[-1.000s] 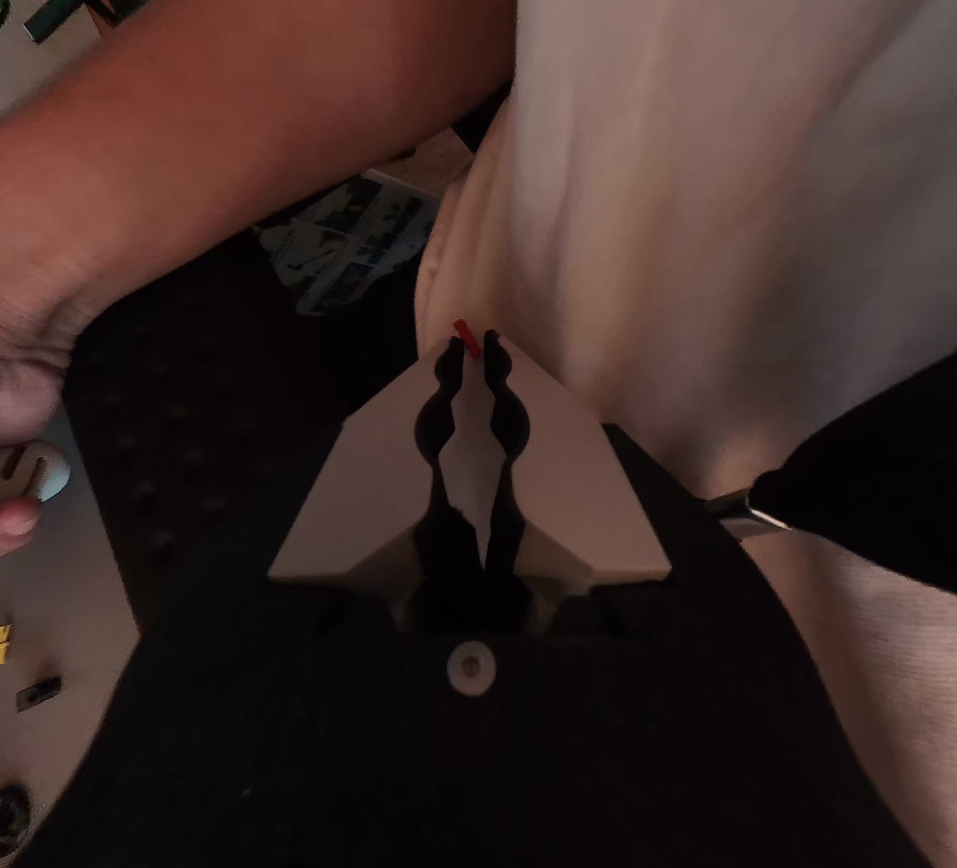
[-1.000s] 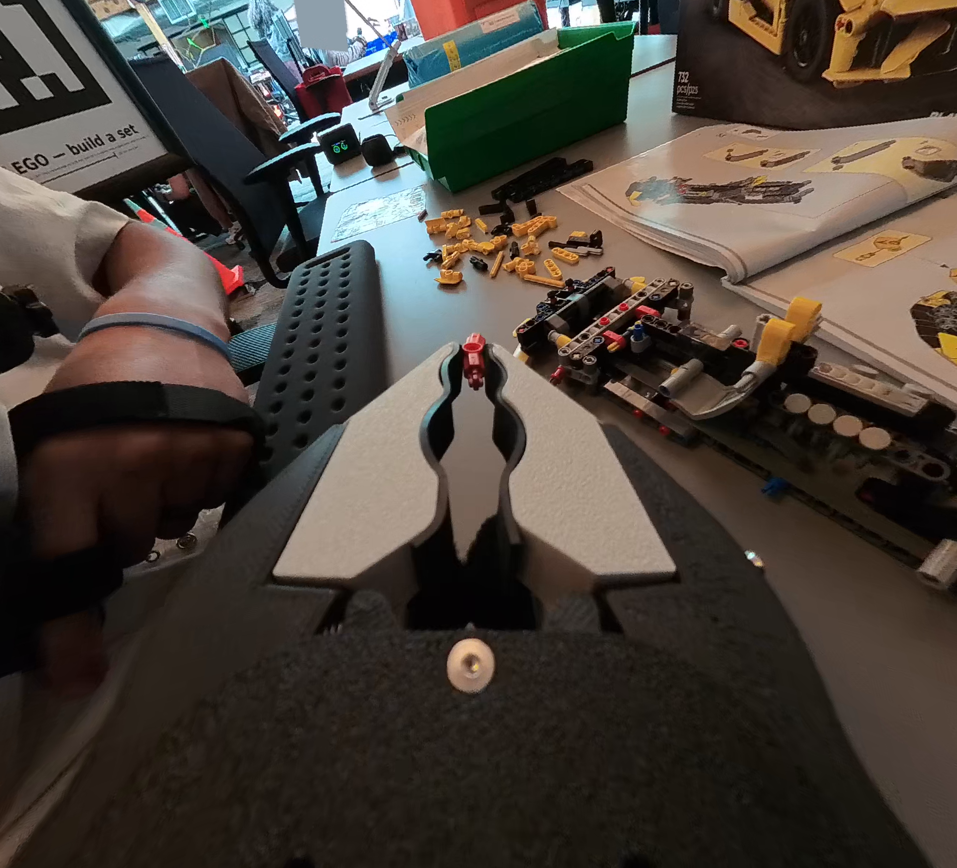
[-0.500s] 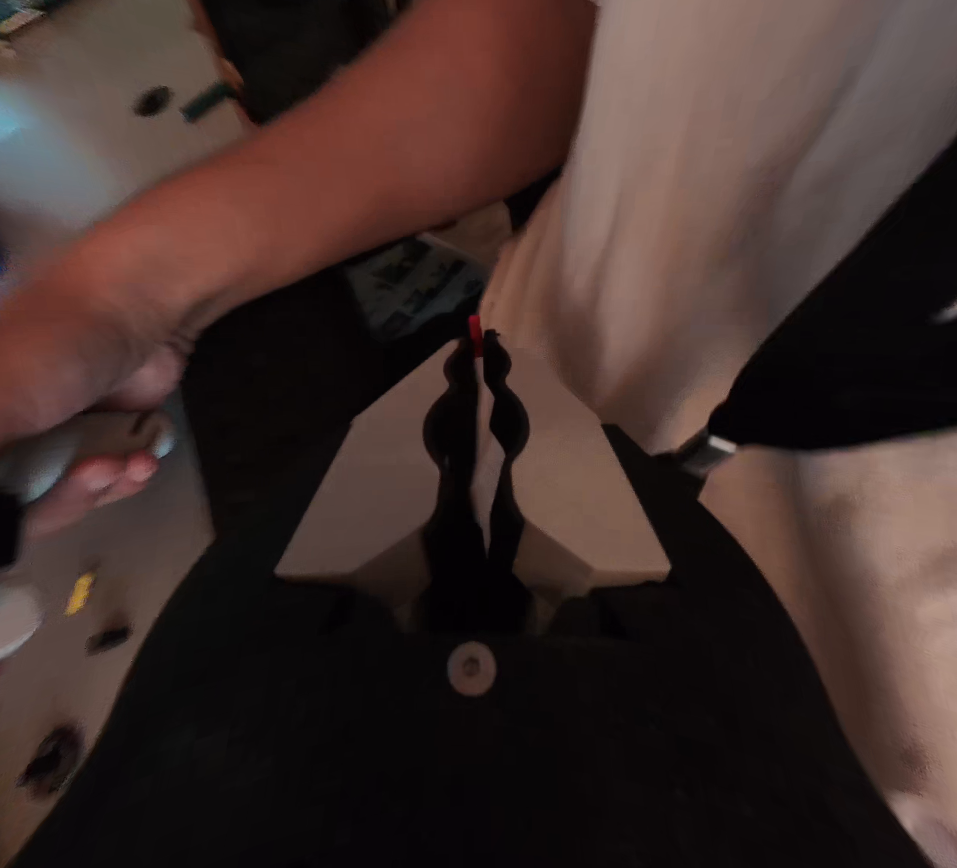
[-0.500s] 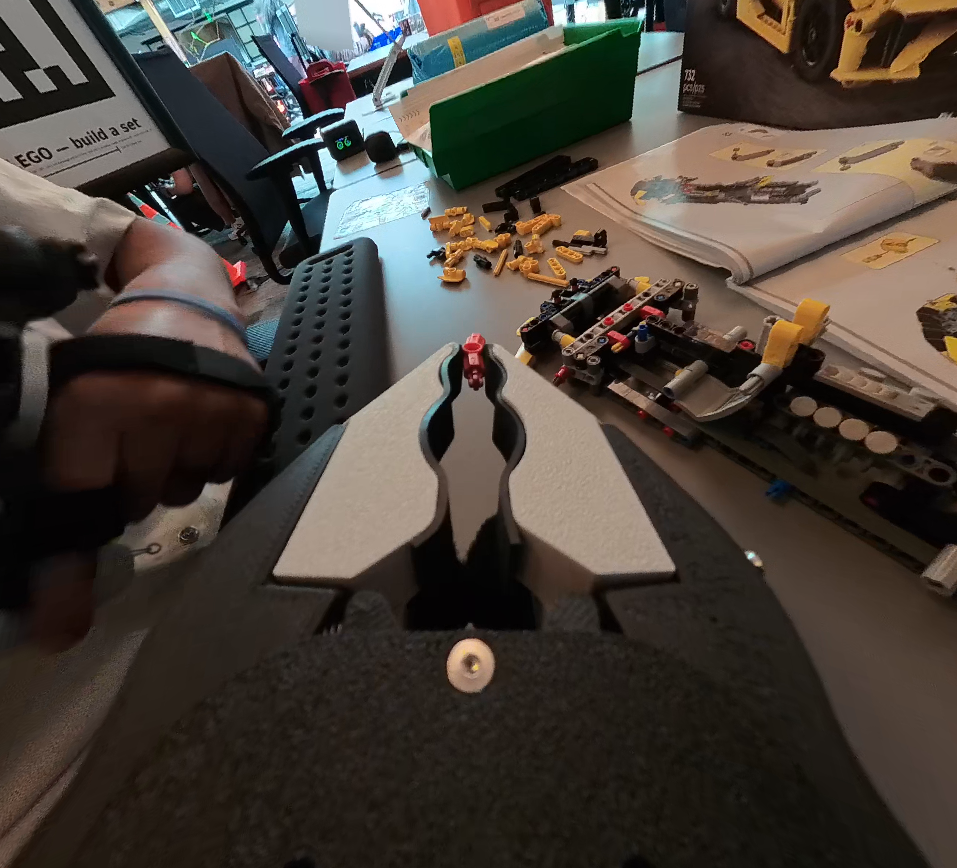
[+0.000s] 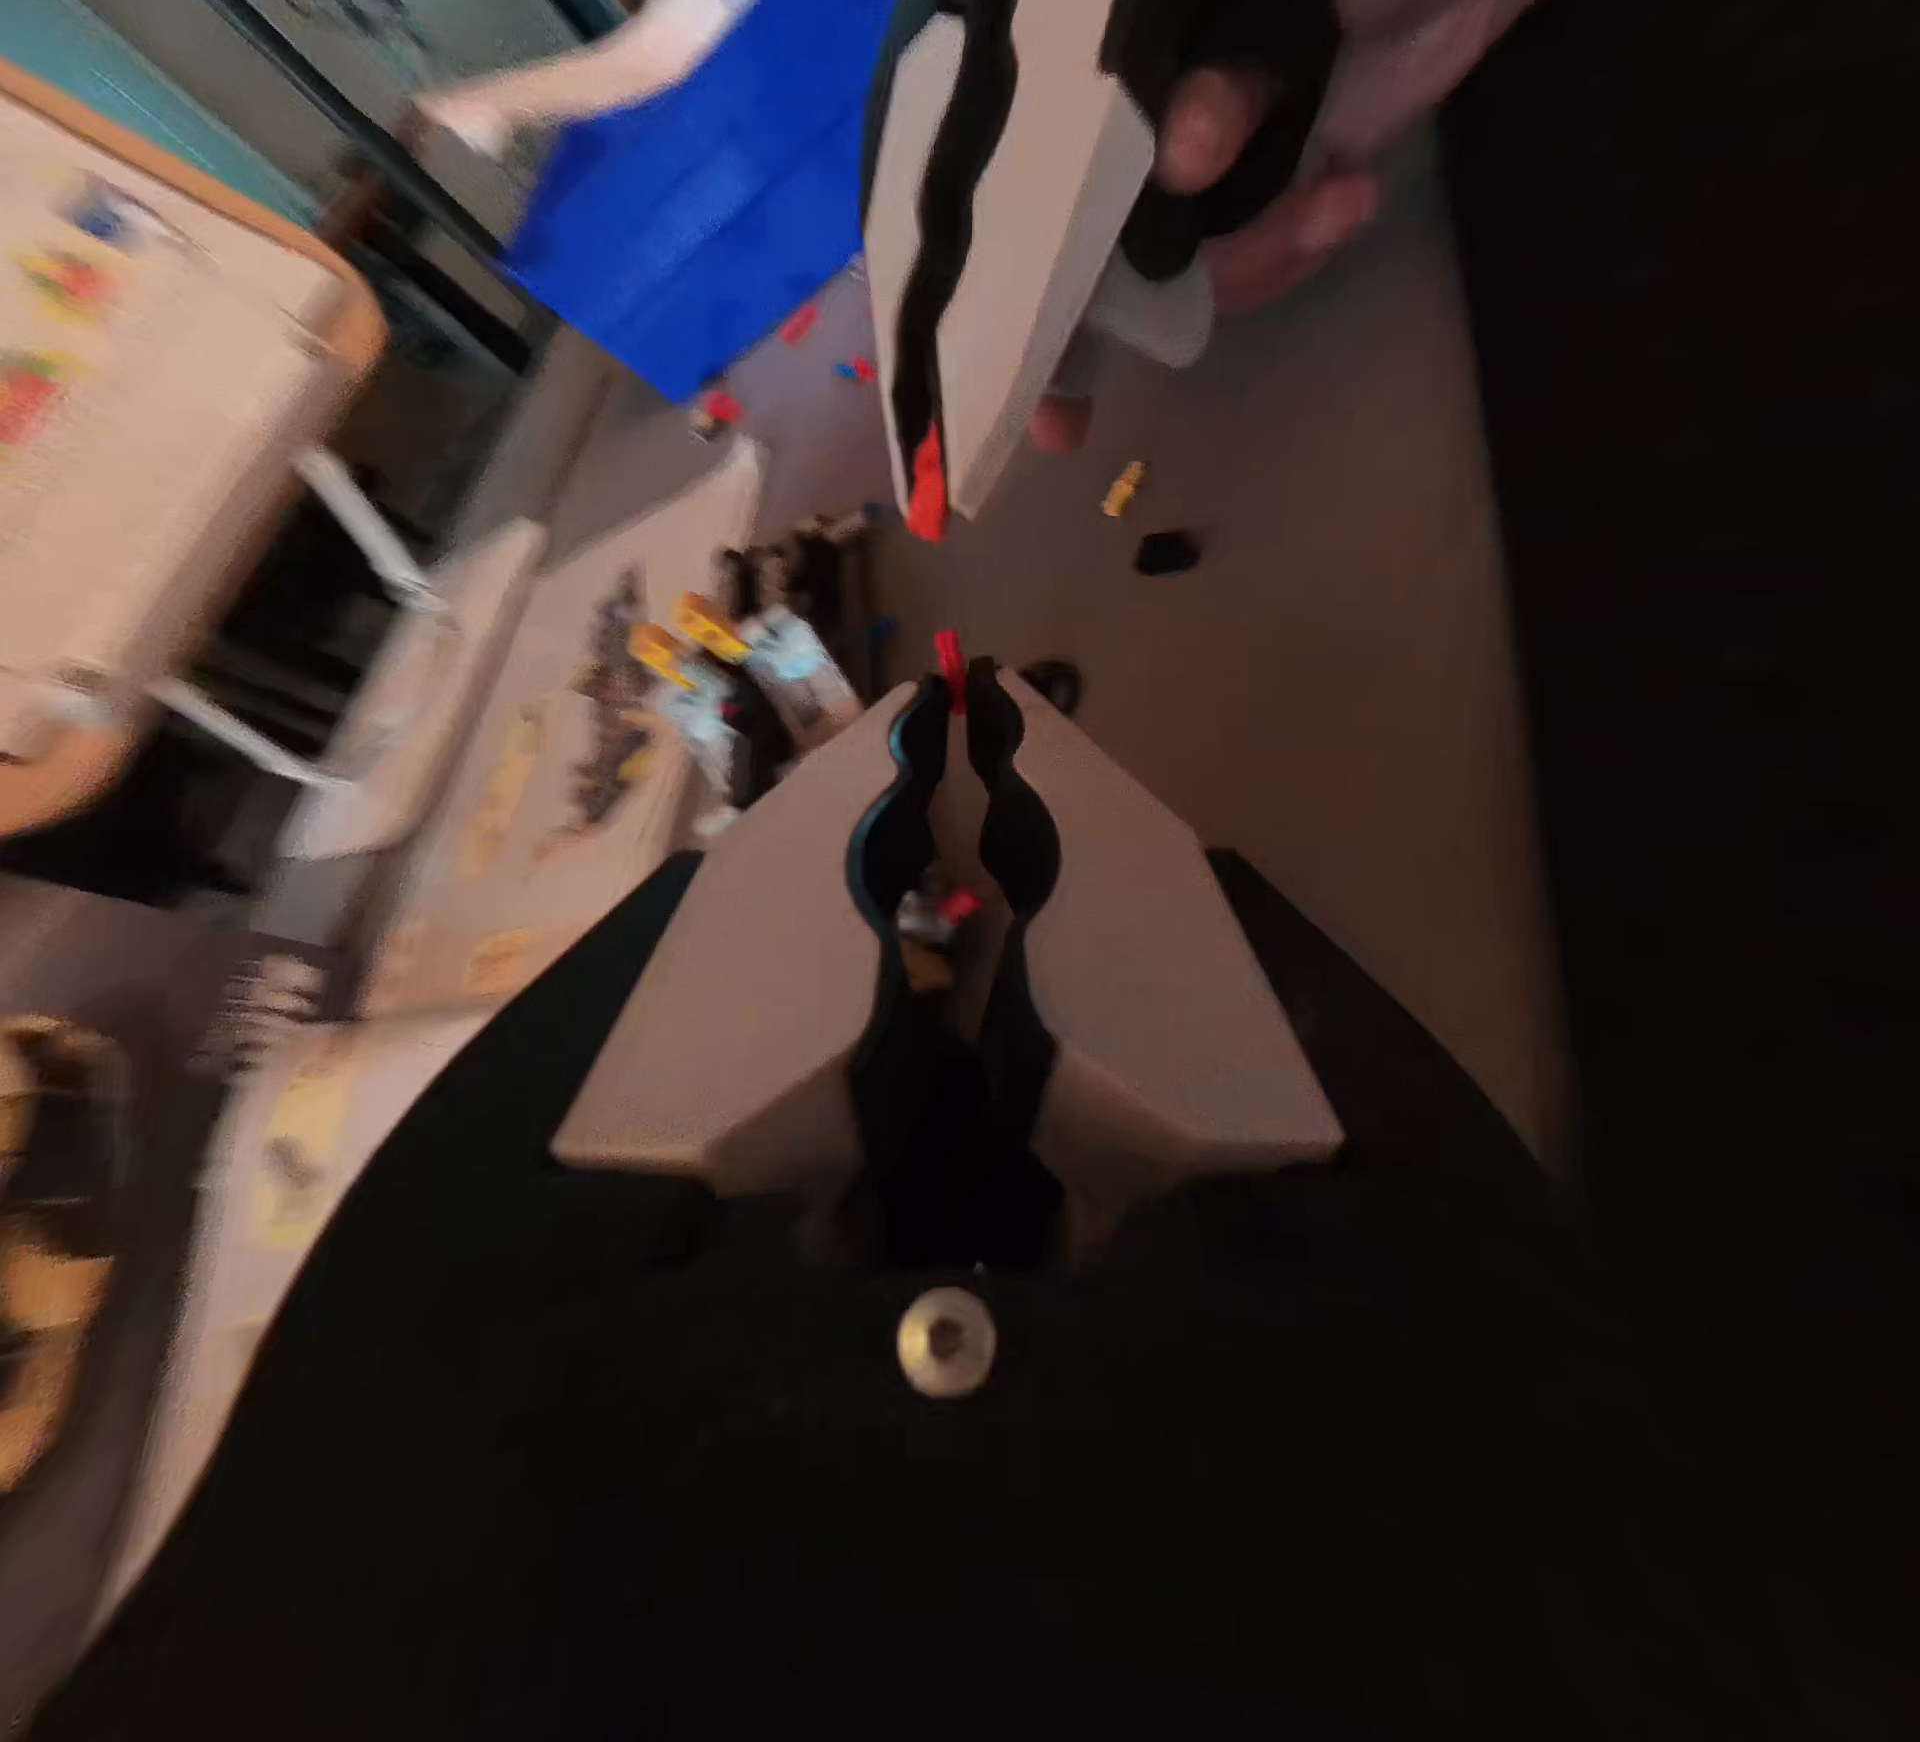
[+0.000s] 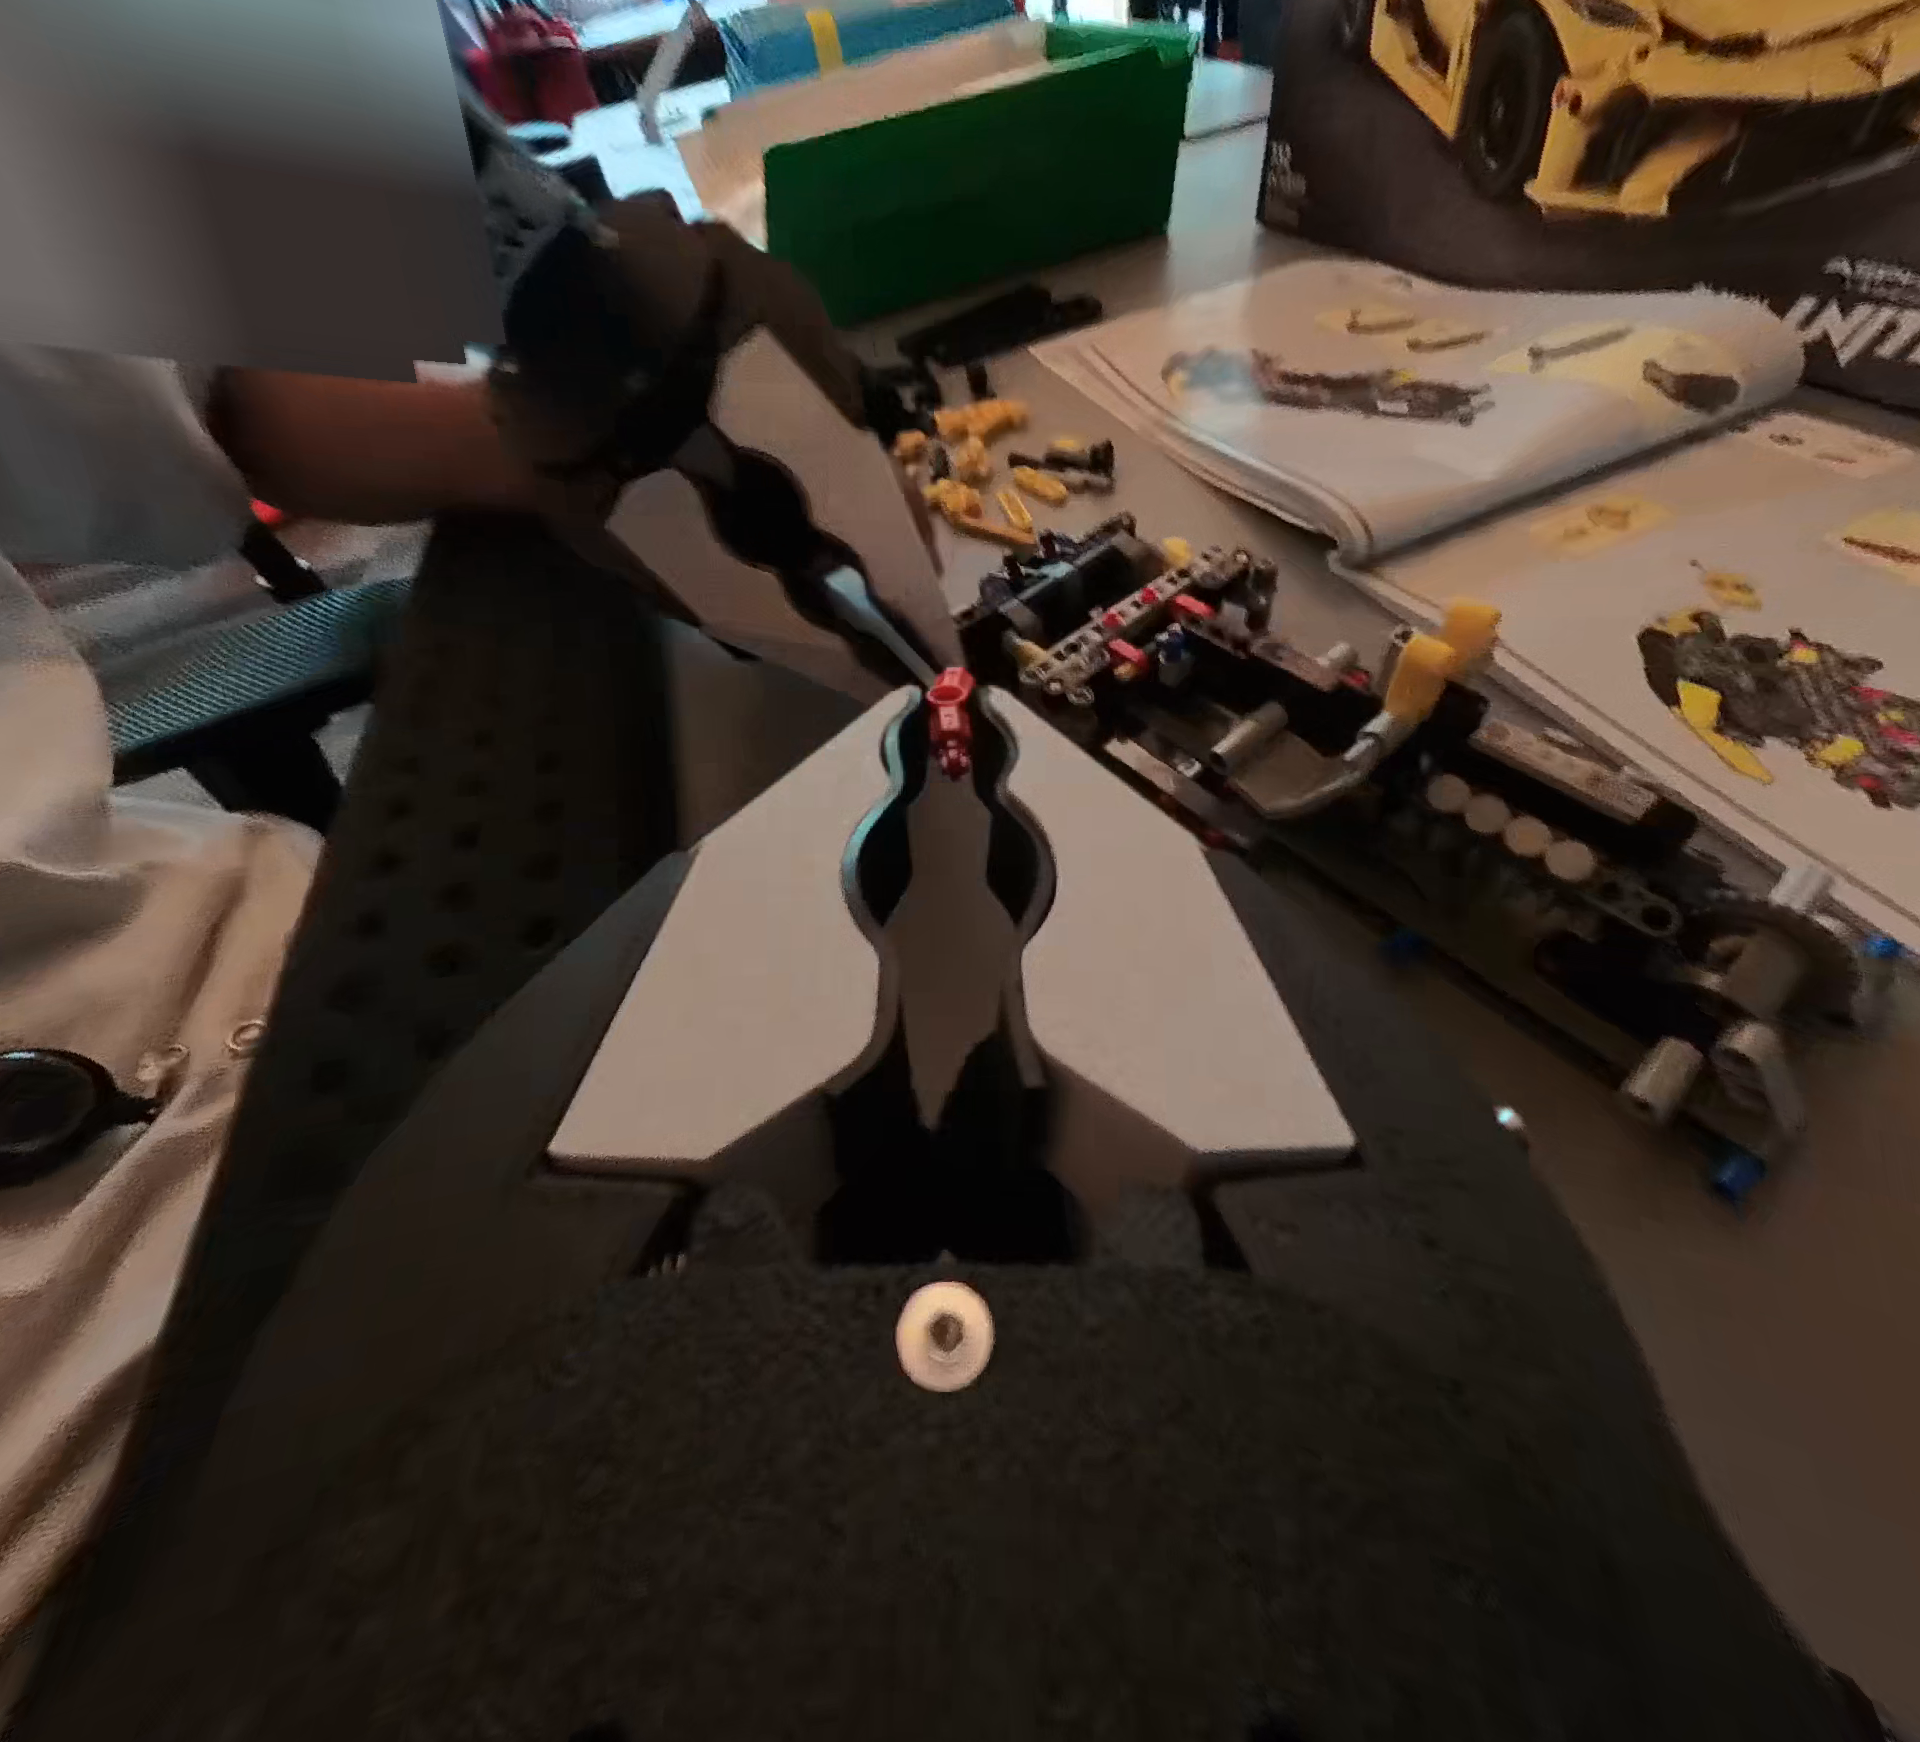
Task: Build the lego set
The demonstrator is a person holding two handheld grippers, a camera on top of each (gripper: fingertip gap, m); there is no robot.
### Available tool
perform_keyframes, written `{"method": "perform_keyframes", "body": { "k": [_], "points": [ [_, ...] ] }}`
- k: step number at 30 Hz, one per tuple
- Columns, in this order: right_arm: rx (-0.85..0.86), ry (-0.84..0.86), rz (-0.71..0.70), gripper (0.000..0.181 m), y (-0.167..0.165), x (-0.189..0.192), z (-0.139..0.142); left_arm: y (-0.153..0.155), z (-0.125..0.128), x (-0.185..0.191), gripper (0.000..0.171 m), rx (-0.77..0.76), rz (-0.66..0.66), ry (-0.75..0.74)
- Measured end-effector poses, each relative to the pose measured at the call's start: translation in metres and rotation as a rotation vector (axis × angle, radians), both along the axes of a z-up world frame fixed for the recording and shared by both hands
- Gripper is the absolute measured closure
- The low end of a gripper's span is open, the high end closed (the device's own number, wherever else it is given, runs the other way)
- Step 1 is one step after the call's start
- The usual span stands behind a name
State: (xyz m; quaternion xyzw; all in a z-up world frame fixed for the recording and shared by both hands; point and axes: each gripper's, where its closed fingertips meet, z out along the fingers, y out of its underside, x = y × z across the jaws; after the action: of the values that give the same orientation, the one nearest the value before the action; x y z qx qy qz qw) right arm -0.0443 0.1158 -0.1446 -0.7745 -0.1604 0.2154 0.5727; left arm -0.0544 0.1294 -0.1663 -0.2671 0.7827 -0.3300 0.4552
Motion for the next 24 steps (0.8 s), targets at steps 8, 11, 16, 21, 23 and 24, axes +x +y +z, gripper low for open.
{"method": "perform_keyframes", "body": {
  "k": [8, 11, 16, 21, 23, 24],
  "points": [
    [-0.109, -0.174, 0.015, 0.174, 0.003, -0.009, -0.03, 0.011, -0.018, -0.002, 0.171, 0.303, 0.016, -0.085],
    [-0.147, -0.194, 0.031, 0.174, 0.004, -0.013, -0.039, 0.008, -0.023, -0.004, 0.171, 0.353, 0.0, -0.084],
    [-0.177, -0.185, 0.042, 0.174, 0.008, -0.016, -0.042, 0.003, -0.028, -0.005, 0.17, 0.37, -0.021, -0.063],
    [-0.186, -0.202, 0.048, 0.174, 0.007, -0.018, -0.045, 0.002, -0.03, -0.004, 0.17, 0.385, -0.03, -0.061],
    [-0.185, -0.199, 0.052, 0.174, 0.007, -0.018, -0.045, 0.001, -0.03, -0.004, 0.17, 0.382, -0.035, -0.061],
    [-0.186, -0.198, 0.057, 0.174, 0.006, -0.018, -0.045, 0.0, -0.029, -0.005, 0.17, 0.384, -0.039, -0.065]
  ]
}}
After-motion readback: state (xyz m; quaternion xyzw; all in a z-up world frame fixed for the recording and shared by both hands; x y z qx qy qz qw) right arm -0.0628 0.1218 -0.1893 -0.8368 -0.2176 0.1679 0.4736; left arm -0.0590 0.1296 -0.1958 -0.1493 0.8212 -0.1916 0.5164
